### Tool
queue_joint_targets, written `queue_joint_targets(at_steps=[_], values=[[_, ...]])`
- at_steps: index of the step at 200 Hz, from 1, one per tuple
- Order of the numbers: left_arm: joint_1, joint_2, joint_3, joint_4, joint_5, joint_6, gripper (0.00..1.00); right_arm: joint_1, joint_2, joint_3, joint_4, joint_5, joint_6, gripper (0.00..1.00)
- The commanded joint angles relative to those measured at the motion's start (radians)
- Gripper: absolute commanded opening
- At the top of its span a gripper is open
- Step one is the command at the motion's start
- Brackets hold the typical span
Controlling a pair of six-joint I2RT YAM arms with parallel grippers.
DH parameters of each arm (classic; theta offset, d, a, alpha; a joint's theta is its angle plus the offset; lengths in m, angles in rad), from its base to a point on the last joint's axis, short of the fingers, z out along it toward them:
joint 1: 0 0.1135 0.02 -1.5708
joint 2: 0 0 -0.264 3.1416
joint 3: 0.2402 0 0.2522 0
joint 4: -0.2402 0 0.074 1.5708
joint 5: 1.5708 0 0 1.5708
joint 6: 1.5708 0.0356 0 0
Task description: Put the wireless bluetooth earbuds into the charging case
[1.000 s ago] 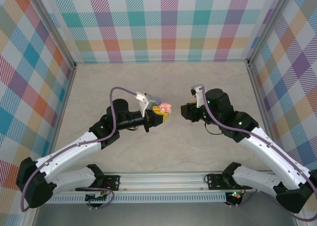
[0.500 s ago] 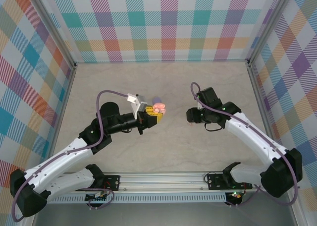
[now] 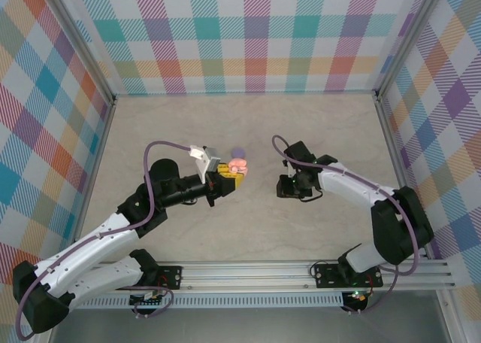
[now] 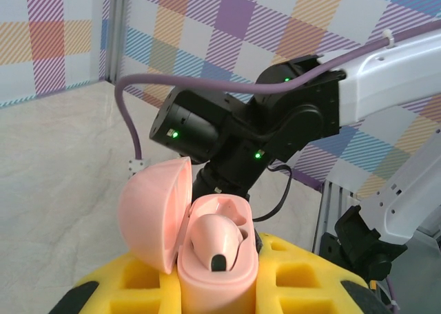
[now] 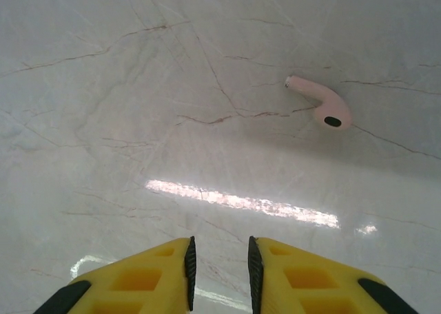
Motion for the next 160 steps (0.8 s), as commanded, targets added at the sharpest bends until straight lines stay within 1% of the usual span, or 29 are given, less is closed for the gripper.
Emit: queue_joint_targets(at_steps=[1, 68, 160], values=[[-0.015, -0.010, -0.004, 0.003, -0.004, -0.008, 0.00, -0.010, 0.034, 0.005, 0.037, -0.014, 0.021, 0.27], [-0.015, -0.006, -0.008, 0.008, -0.003, -0.011, 0.00, -0.024, 0.141, 0.057, 0.029, 0.036, 0.033, 0.26], [-0.015, -0.015, -0.016, -0.006, -0.023, -0.007, 0.00, -0.027, 0.240, 0.154, -0.045, 0.130, 0.039, 0.26]])
